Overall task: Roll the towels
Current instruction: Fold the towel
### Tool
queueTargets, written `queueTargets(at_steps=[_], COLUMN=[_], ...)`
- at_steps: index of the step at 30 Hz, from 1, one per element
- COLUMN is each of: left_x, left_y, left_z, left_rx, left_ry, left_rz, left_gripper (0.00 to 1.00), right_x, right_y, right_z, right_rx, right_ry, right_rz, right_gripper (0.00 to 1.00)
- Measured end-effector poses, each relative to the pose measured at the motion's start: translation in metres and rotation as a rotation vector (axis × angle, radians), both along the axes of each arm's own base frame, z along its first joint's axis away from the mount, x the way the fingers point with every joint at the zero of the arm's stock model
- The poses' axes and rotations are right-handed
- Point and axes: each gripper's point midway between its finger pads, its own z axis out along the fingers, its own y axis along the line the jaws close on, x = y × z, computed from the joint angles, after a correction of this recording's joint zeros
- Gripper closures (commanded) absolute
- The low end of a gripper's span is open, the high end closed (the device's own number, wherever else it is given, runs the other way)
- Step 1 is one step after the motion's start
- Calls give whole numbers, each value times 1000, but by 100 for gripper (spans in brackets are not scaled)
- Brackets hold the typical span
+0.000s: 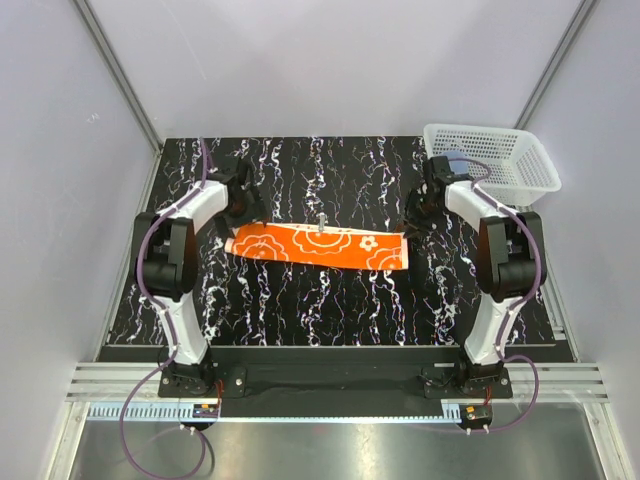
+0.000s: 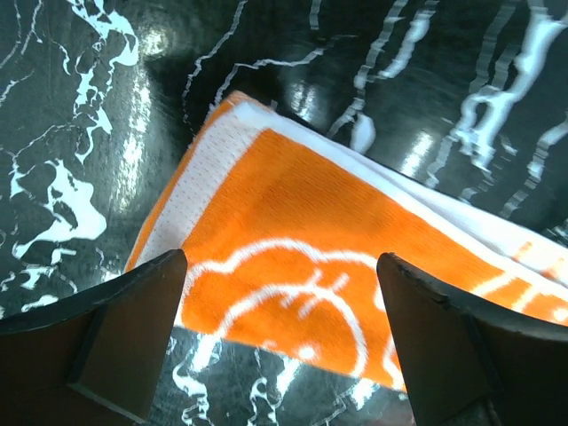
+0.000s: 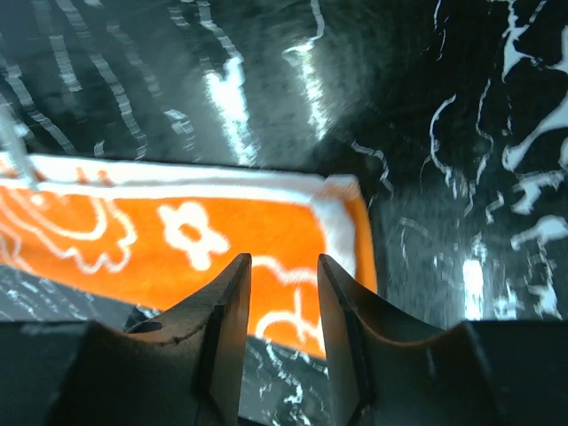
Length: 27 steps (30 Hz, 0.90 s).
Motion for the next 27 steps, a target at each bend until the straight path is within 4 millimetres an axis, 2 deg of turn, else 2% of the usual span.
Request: queueTargets(at_steps=[2,5,8,11,14,18,22,27], left_x=[1,0,-4,-15,-31,-48,-57,-56], left_y=[-3,-11,-20,-24,-23,-19,-17,-18], left_z=[12,40,71,87,83,59,47,47], left_rx=[-2,-11,-26,-37,-36,-23,-19,-23], left_ry=[-26,-88,-168,-216,-204,-137,-103,-107], left_rz=[-15,-38,-60,-76,-84,-84,-85,-87], left_gripper=[4,5,5,5,6,6,6,6], right_x=[0,-4,-17,-37,-60,-77,-80,-86], right_y=[-1,5,26,58,73,64,65,61], right_z=[17,47,69,78,65,33,28,27], right_rx=[-14,-17,8,55,97,83,99,92], right_ry=[-31,-93,-139,-169,-130,-41,-35,-46], right_rz=[2,9,54,112,137,103,92,78], right_gripper=[57,59,61,61,63,62,63,62])
